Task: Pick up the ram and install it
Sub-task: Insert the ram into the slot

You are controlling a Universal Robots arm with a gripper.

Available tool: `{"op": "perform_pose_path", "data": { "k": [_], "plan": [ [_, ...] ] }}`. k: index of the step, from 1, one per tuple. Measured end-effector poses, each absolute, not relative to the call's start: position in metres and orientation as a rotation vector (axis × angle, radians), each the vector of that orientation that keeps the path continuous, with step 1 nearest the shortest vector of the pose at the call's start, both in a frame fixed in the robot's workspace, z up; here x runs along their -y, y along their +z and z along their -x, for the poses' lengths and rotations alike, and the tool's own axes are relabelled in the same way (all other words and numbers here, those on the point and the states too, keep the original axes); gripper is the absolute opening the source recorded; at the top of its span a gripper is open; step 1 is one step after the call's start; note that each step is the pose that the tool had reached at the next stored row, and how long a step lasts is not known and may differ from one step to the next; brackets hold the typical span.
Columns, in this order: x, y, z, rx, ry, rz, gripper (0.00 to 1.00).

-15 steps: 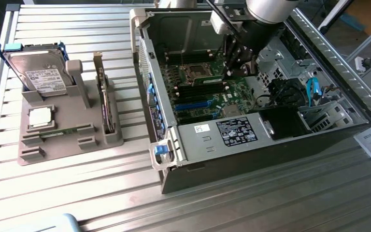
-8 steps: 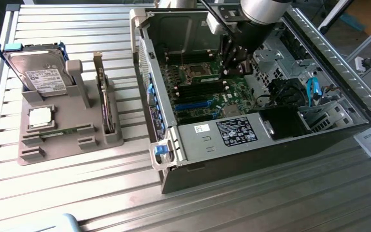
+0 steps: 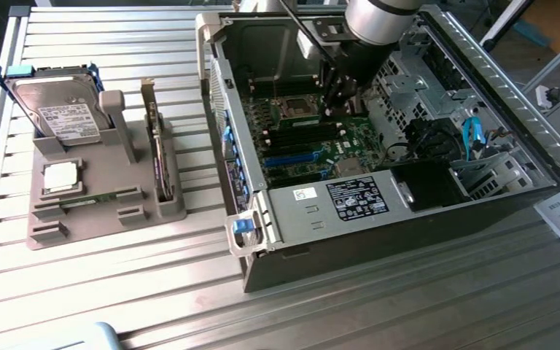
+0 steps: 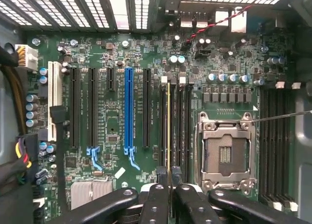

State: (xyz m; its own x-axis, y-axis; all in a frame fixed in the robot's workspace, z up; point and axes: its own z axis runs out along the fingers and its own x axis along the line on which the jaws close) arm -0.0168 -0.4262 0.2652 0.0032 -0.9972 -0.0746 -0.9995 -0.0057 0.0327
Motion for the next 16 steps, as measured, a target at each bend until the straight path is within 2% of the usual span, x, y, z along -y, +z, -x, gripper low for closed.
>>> {"op": "perform_pose_path", "data": {
  "k": [8,16],
  "plan": [
    [0.426,0.244,0.021,-2.198,0.109,2.209,0.12],
    [0.426,0.240,0.021,-2.199,0.108,2.209,0.12]
  ]
}}
